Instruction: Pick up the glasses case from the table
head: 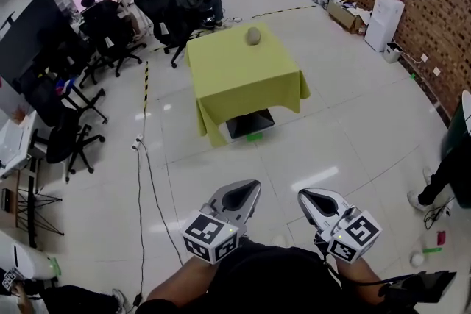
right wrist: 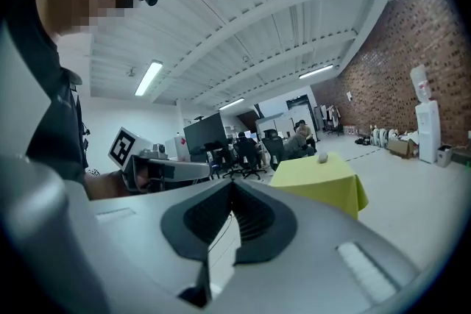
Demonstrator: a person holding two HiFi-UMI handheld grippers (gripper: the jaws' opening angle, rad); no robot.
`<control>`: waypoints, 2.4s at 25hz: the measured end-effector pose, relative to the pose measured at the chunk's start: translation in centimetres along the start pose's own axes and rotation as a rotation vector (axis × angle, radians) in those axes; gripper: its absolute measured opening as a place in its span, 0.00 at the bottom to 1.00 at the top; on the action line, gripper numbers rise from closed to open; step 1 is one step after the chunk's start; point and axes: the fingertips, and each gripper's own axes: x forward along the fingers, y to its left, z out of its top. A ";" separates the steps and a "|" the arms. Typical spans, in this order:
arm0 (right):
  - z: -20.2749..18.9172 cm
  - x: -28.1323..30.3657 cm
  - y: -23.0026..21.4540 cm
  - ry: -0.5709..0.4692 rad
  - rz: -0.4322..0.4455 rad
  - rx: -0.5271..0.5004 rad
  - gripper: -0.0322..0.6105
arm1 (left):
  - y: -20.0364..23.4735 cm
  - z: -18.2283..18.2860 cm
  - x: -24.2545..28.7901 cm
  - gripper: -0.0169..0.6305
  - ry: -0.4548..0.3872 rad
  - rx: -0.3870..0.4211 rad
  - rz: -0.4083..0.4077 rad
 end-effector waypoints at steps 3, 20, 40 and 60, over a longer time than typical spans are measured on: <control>0.0 -0.5 -2.5 0.001 0.003 0.022 0.05 | 0.0 -0.1 2.1 0.03 0.022 -0.004 0.023; 0.5 2.8 -9.7 0.011 -0.052 0.074 0.05 | 3.5 -0.3 9.1 0.03 0.103 -0.020 -0.031; 6.5 20.6 -15.6 0.046 -0.076 -0.006 0.05 | 23.0 7.3 13.5 0.03 -0.024 -0.033 -0.025; 8.2 28.8 -24.5 0.087 -0.019 0.020 0.05 | 31.2 9.1 21.0 0.03 0.012 -0.071 0.028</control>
